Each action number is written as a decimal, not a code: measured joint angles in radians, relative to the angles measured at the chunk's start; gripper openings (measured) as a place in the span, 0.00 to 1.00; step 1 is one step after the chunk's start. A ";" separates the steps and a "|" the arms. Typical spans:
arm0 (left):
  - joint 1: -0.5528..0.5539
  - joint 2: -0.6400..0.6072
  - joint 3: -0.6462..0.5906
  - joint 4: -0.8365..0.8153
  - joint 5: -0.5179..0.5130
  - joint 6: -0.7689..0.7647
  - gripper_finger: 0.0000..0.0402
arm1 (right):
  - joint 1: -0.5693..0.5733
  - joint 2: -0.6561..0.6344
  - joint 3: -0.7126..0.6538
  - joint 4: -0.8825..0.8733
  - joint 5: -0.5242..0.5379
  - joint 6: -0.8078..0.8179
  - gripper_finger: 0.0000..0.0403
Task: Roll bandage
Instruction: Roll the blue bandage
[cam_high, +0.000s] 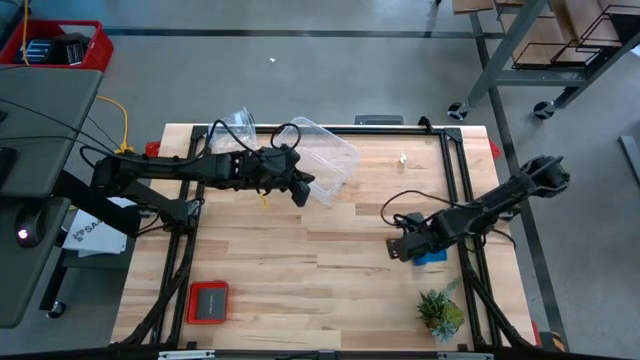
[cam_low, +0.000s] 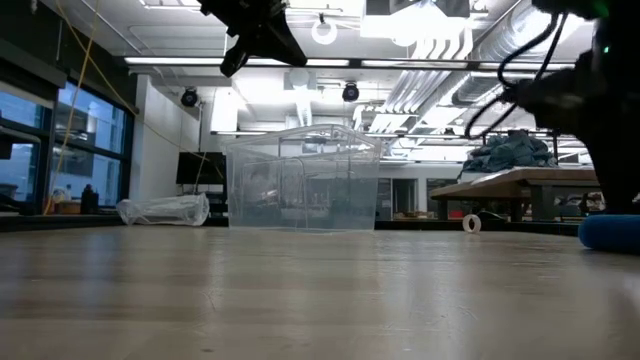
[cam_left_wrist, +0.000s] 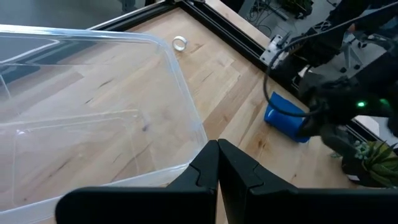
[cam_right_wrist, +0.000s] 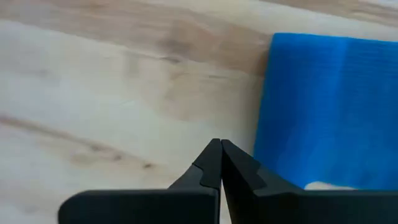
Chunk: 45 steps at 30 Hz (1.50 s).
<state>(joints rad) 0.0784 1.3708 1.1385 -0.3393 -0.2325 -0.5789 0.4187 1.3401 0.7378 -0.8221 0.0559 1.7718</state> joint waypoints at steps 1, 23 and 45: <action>0.000 0.000 0.000 0.000 0.001 0.000 0.00 | -0.005 0.006 -0.007 -0.003 -0.001 0.000 0.00; 0.000 0.000 0.000 0.000 0.001 -0.003 0.00 | -0.023 0.007 -0.003 -0.176 -0.061 -0.100 0.00; 0.004 0.011 0.000 0.005 -0.016 -0.003 0.00 | -0.015 -0.069 -0.003 0.000 -0.008 -0.179 0.00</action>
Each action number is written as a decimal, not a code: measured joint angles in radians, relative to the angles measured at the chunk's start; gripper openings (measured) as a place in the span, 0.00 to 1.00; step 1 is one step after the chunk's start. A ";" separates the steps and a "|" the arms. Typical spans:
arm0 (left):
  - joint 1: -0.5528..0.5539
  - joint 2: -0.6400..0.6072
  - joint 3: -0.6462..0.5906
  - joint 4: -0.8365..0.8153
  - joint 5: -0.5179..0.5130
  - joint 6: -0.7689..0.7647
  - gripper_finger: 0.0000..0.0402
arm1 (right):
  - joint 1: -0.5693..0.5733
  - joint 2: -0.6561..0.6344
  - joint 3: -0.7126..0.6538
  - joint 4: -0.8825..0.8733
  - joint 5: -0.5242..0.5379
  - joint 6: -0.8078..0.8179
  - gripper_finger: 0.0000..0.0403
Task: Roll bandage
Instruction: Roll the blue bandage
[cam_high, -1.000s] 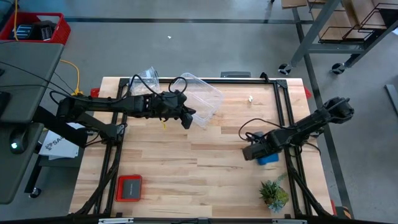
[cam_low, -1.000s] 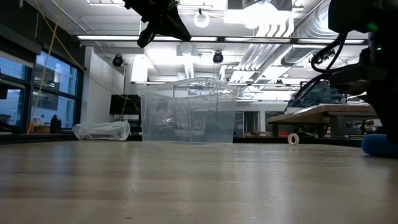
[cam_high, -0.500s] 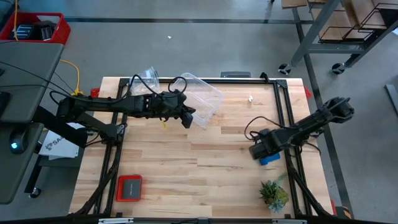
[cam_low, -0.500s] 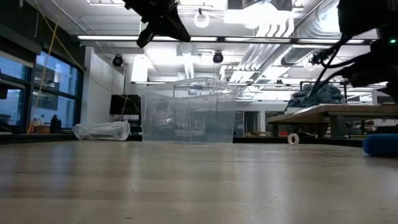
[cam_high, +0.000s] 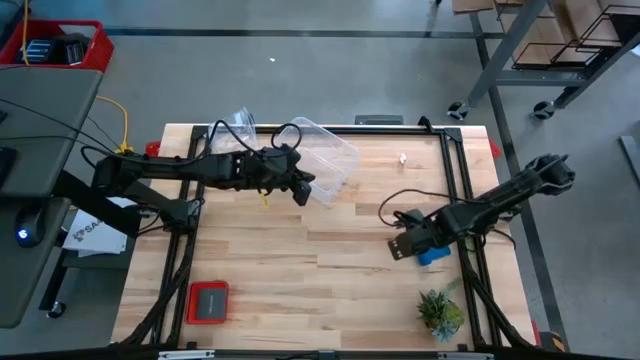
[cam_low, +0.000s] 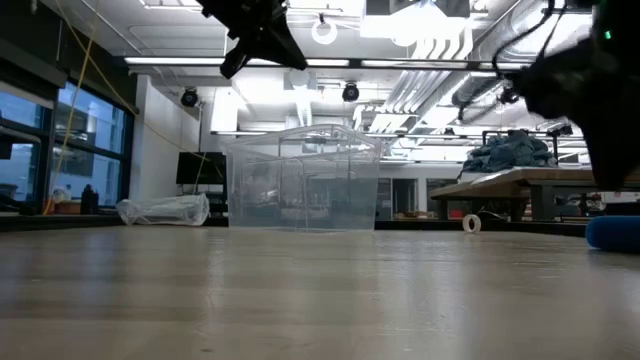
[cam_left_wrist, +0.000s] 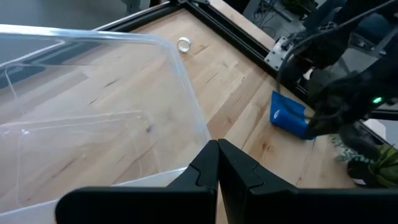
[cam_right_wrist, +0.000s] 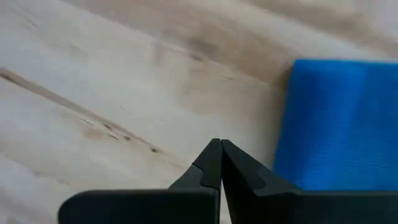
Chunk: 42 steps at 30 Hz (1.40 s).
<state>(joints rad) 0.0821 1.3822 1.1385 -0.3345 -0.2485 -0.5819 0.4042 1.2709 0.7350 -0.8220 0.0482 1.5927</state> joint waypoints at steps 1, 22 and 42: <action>0.000 0.002 0.000 0.003 0.000 0.000 0.00 | 0.000 0.000 -0.026 0.030 -0.009 0.010 0.00; 0.004 0.072 0.000 0.076 0.012 -0.002 0.00 | 0.014 0.033 -0.045 -0.350 -0.044 -0.015 0.00; -0.001 0.102 0.000 0.102 0.162 -0.037 0.00 | 0.048 0.064 0.152 -0.377 -0.024 0.067 0.00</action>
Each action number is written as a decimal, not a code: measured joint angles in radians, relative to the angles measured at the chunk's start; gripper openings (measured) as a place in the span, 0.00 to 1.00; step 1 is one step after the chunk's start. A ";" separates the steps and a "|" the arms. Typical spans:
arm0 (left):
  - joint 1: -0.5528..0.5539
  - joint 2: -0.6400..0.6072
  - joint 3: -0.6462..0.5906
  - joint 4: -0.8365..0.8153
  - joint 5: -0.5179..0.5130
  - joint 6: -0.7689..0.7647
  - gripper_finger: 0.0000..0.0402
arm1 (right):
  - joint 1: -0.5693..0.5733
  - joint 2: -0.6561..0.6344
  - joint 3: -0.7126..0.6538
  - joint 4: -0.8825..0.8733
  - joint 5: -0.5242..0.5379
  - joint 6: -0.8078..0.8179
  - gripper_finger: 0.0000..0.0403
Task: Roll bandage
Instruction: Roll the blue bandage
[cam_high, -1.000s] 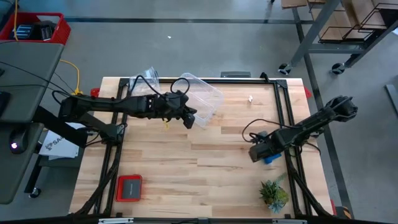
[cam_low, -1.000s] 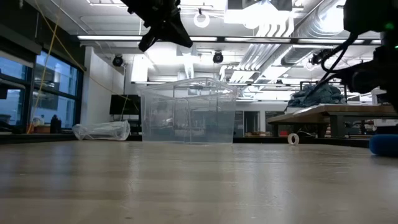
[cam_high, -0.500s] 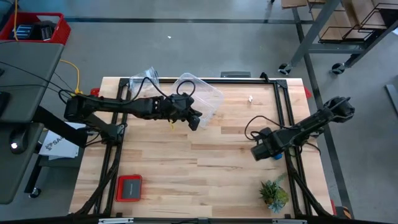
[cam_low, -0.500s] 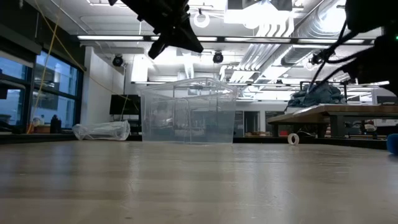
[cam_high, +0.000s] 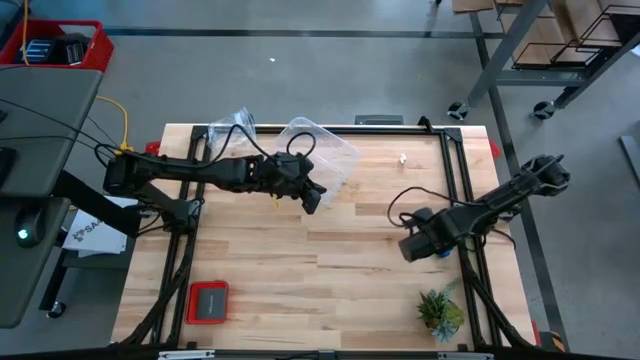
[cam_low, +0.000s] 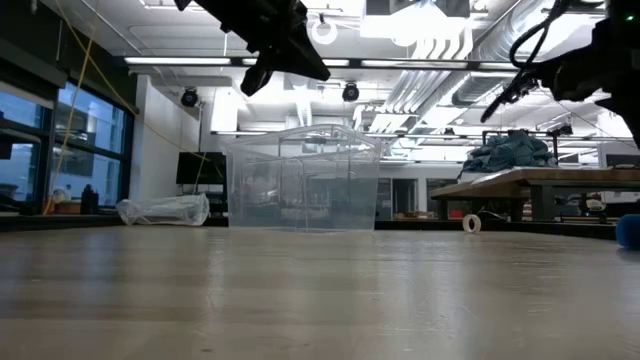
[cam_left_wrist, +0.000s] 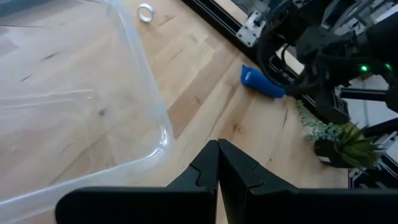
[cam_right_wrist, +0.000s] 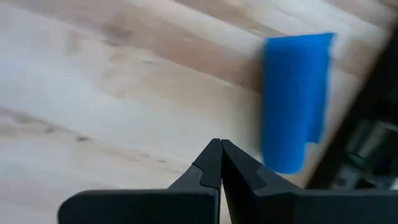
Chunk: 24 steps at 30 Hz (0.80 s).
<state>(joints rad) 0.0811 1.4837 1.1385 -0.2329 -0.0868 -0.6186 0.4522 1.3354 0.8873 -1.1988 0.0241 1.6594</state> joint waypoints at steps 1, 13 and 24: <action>0.000 0.000 0.000 0.000 -0.001 0.000 0.00 | -0.002 0.000 0.000 0.020 0.002 -0.020 0.00; 0.004 0.000 0.000 -0.002 0.033 0.062 0.00 | -0.002 0.008 -0.001 0.075 0.064 -0.179 0.19; 0.006 0.000 0.000 -0.004 0.032 0.098 0.00 | 0.046 0.039 0.001 0.301 0.093 -0.016 0.30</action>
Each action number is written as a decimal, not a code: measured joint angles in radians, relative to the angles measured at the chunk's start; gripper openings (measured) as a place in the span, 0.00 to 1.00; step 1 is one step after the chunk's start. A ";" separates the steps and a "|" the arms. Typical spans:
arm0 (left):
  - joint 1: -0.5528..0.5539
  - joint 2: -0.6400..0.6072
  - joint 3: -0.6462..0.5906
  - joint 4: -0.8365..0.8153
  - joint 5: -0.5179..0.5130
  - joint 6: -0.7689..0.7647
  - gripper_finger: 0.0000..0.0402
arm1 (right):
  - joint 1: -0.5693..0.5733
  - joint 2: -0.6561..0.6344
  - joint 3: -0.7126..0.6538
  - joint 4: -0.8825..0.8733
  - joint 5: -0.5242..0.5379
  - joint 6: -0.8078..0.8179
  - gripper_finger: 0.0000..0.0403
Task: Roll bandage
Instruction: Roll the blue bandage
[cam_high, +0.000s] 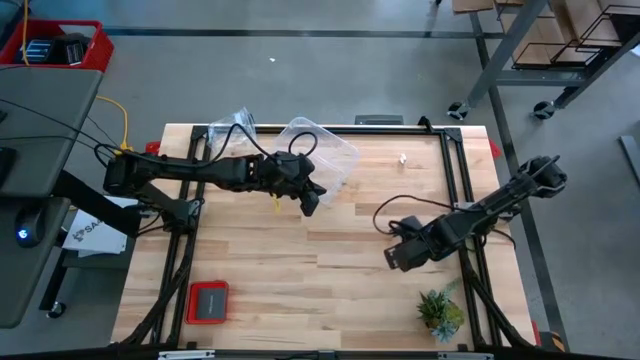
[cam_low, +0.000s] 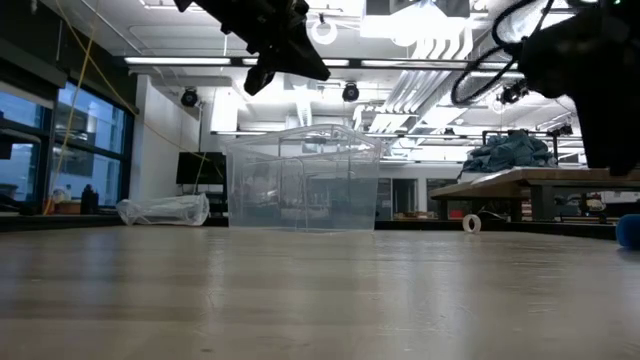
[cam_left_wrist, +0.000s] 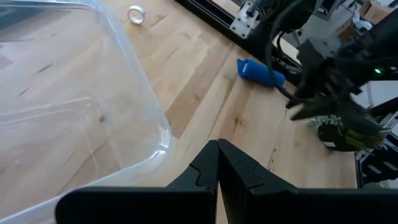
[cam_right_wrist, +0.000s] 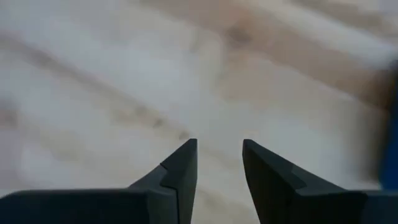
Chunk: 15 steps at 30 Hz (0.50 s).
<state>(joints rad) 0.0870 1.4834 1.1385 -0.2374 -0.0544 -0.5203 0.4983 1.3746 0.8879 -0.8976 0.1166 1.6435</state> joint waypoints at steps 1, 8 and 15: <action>0.001 0.000 0.000 0.001 0.000 0.001 0.00 | 0.000 0.000 0.008 0.016 -0.018 -0.031 0.30; 0.023 0.000 0.000 0.002 0.010 0.001 0.00 | -0.010 0.078 0.076 0.006 -0.152 -0.159 0.30; 0.033 0.000 0.000 0.003 0.011 -0.023 0.00 | -0.016 0.291 0.120 -0.384 -0.221 -0.108 0.30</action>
<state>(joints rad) 0.1196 1.4834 1.1385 -0.2340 -0.0437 -0.5434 0.4822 1.6653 1.0082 -1.2811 -0.1046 1.5353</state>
